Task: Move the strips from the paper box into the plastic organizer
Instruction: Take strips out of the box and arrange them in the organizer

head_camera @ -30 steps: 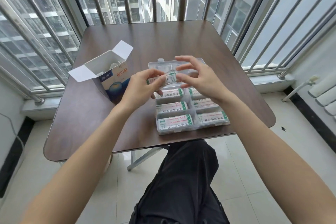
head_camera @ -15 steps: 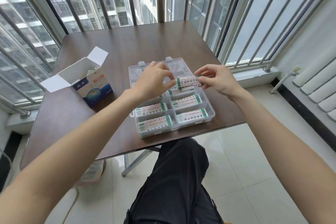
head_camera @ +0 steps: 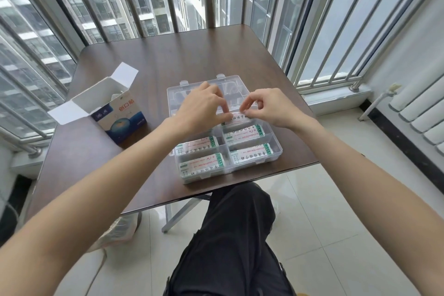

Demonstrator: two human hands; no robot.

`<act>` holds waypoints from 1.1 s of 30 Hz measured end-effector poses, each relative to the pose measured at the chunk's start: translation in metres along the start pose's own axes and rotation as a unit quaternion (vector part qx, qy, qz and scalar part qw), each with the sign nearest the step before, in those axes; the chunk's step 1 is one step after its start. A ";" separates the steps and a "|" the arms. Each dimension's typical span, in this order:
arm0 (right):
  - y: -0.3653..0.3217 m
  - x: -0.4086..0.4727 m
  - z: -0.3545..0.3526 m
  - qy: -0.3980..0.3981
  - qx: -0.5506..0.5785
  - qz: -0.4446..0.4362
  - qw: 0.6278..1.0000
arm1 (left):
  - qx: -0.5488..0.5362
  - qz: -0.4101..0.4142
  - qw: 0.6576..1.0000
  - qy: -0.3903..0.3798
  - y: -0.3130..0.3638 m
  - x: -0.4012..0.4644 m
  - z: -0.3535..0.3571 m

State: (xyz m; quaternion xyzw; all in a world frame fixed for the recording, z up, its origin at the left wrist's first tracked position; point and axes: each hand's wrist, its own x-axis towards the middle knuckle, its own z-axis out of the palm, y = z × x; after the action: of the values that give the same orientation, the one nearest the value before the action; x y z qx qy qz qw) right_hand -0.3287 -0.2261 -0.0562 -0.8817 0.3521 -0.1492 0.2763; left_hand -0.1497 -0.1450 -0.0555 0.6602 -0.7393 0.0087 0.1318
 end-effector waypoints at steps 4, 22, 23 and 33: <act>0.001 0.000 -0.003 0.019 -0.134 -0.003 0.991 | 0.013 0.013 1.000 -0.009 0.002 0.000 0.000; -0.015 -0.003 -0.011 0.056 -0.143 0.008 0.988 | -0.005 0.027 0.997 0.075 -0.008 -0.018 -0.015; -0.018 -0.004 -0.013 0.075 -0.117 -0.002 0.990 | -0.013 0.033 0.995 0.096 -0.010 -0.022 -0.022; -0.127 0.038 0.025 0.113 0.068 -0.166 0.977 | 0.045 -0.216 0.962 0.160 -0.110 -0.120 -0.089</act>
State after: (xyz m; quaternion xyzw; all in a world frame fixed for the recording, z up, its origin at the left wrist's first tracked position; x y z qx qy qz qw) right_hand -0.2217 -0.1675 0.0019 -0.8844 0.2186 -0.3154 0.2658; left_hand -0.0146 -0.0254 -0.0124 0.7994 -0.5476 0.1189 0.2169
